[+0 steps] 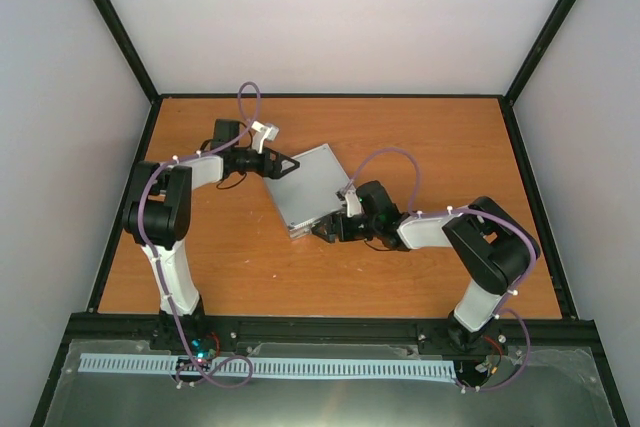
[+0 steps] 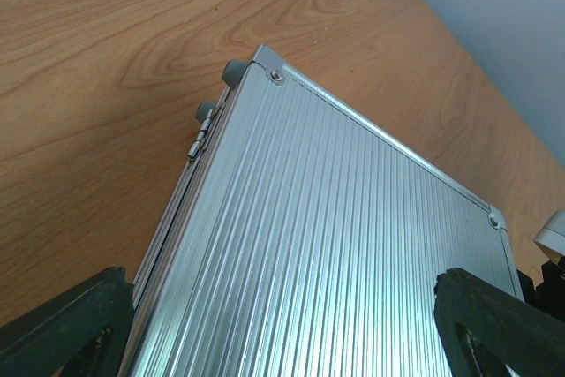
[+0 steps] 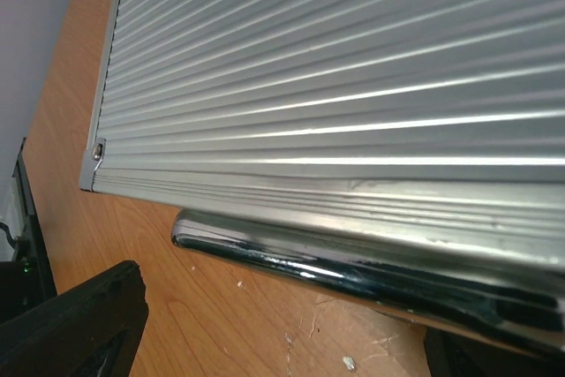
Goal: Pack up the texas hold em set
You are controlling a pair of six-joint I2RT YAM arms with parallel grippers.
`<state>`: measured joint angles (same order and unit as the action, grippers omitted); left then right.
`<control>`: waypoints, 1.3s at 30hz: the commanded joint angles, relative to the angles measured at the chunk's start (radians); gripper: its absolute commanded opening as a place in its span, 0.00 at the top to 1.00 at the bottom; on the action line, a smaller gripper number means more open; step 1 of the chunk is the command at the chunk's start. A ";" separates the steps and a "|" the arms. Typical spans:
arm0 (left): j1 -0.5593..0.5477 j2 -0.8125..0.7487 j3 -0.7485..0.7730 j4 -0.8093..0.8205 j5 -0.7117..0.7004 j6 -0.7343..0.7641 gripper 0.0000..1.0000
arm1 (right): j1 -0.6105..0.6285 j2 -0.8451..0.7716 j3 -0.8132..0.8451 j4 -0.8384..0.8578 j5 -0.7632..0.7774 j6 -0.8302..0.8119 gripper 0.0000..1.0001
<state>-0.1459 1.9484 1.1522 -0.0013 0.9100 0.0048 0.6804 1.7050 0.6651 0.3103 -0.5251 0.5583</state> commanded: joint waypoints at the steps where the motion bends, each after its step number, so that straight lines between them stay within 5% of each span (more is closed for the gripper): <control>1: 0.003 -0.007 -0.038 -0.024 0.019 0.029 0.06 | 0.005 0.001 -0.016 0.082 -0.079 0.062 0.15; 16: 0.003 0.001 -0.065 0.003 0.015 0.024 0.06 | -0.028 -0.114 -0.067 0.147 -0.094 0.246 0.14; 39: 0.003 0.037 -0.059 0.025 0.047 0.003 0.06 | -0.031 -0.039 -0.081 0.323 -0.052 0.399 0.14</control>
<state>-0.1429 1.9450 1.1114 0.0677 0.9104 0.0170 0.6426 1.6428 0.5861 0.5358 -0.5850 0.9180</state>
